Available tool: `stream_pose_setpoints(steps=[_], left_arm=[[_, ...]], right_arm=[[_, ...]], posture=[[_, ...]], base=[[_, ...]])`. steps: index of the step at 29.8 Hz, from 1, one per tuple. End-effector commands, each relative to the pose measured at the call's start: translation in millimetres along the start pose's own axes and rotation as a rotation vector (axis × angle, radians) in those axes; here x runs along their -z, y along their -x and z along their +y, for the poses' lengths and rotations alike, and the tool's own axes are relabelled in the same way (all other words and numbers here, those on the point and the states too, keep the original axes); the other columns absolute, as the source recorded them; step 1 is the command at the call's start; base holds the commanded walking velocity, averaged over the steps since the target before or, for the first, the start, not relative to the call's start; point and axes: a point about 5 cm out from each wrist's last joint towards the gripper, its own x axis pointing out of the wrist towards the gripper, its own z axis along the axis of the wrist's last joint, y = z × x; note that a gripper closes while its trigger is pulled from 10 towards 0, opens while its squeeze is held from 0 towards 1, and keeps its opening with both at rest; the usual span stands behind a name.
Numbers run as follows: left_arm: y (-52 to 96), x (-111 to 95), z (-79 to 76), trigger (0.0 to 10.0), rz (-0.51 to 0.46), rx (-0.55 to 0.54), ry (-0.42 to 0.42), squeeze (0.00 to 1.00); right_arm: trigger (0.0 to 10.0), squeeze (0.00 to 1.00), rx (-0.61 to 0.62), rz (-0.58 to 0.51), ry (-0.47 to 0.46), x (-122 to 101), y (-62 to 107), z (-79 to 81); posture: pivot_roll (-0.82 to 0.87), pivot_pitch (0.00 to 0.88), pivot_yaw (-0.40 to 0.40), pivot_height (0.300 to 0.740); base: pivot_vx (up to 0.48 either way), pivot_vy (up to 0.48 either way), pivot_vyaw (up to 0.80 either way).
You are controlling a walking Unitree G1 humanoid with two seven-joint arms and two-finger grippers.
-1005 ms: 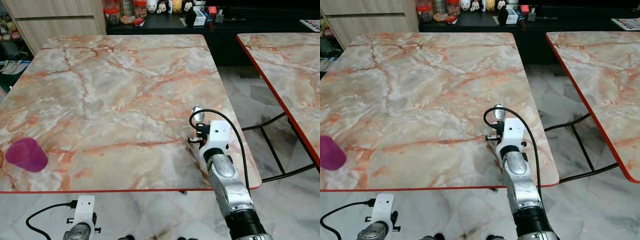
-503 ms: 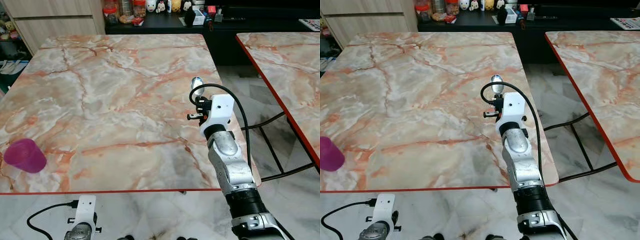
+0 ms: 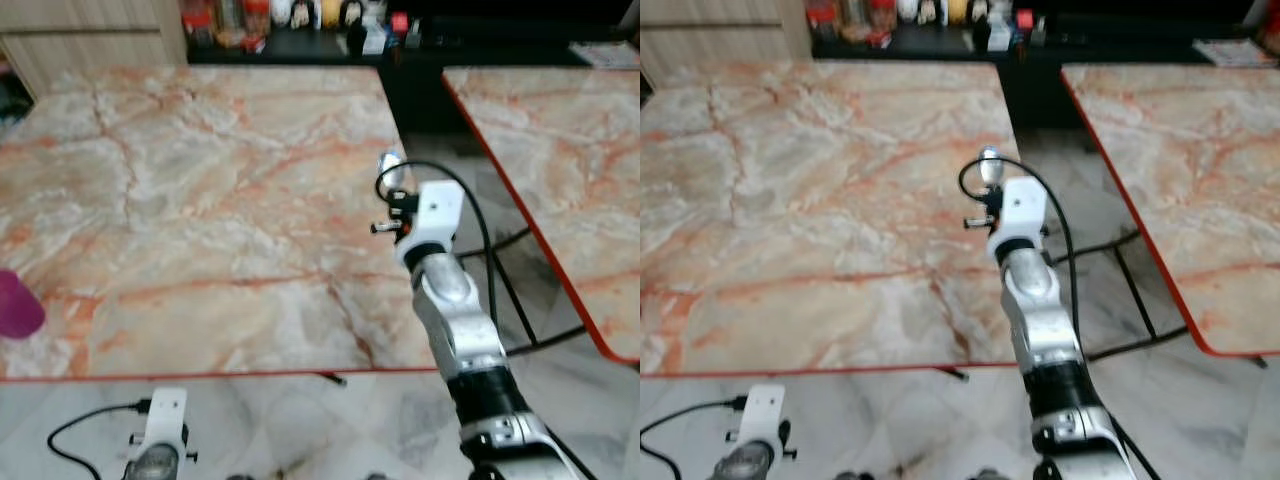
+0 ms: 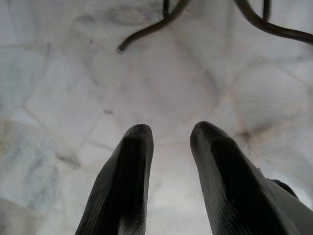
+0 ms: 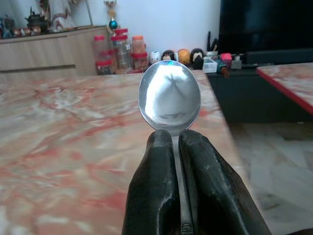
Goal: Setting the table
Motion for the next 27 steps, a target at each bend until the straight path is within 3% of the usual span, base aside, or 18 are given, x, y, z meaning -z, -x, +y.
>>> stream_pose_setpoints(steps=[1,21,27], left_arm=[[2.3,9.2,-6.1,10.0,0.034,0.014,-0.001,0.00],[2.4,10.1,-4.9,10.0,0.037,0.011,-0.007,0.00],[2.5,10.1,-5.2,10.0,0.037,0.010,-0.001,0.00]], right_arm=[[10.0,0.00,0.028,0.014,-0.001,4.1,1.2,-9.2],[10.0,0.00,0.009,0.008,0.039,3.3,0.4,-6.1],[10.0,0.00,0.005,0.013,0.055,4.1,0.3,-5.9]], posture=[[0.02,0.138,-0.025,0.740],[0.02,0.138,-0.020,0.740],[0.02,0.137,-0.022,0.740]], base=[[0.000,-0.382,0.00],[0.000,-0.386,0.00],[0.290,-0.366,0.43]])
